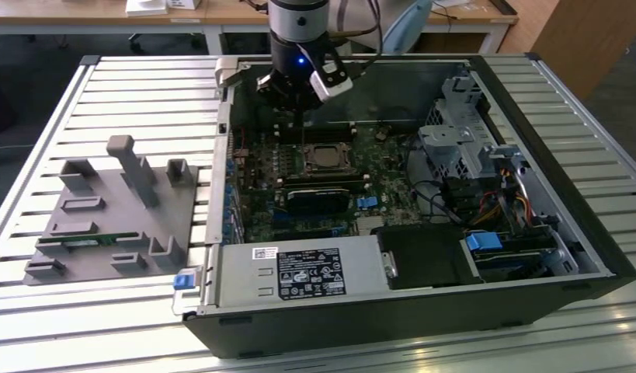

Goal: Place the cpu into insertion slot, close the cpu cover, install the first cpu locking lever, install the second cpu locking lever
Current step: 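Install the first cpu locking lever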

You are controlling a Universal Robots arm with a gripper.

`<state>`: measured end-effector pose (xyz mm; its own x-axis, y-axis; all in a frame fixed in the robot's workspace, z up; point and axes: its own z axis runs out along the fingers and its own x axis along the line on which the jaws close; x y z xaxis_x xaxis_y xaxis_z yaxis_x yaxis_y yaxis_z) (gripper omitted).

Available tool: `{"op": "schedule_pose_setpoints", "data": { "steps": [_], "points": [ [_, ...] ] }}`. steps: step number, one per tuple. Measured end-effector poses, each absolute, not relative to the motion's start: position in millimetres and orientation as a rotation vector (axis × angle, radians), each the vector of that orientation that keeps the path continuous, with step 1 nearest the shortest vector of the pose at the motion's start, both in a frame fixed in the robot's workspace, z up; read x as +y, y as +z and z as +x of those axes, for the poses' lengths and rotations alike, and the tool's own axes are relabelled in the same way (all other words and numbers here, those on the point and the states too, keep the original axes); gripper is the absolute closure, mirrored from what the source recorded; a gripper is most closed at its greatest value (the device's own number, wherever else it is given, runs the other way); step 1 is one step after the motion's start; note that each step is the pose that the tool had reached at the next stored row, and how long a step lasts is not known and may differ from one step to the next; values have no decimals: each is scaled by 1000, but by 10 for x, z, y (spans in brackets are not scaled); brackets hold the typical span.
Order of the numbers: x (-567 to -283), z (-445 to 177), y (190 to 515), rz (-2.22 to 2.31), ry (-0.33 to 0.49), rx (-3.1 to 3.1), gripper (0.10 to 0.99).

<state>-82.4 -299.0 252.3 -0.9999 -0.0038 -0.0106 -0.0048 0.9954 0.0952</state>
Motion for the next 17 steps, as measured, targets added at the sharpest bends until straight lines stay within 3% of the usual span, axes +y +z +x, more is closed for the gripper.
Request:
{"op": "schedule_pose_setpoints", "data": {
  "steps": [11, 17],
  "points": [
    [-2991, -689, 2517, -7, 150, 3128, 969],
    [-2991, -686, 2499, -7, 222, 3123, 969]
  ]
}}
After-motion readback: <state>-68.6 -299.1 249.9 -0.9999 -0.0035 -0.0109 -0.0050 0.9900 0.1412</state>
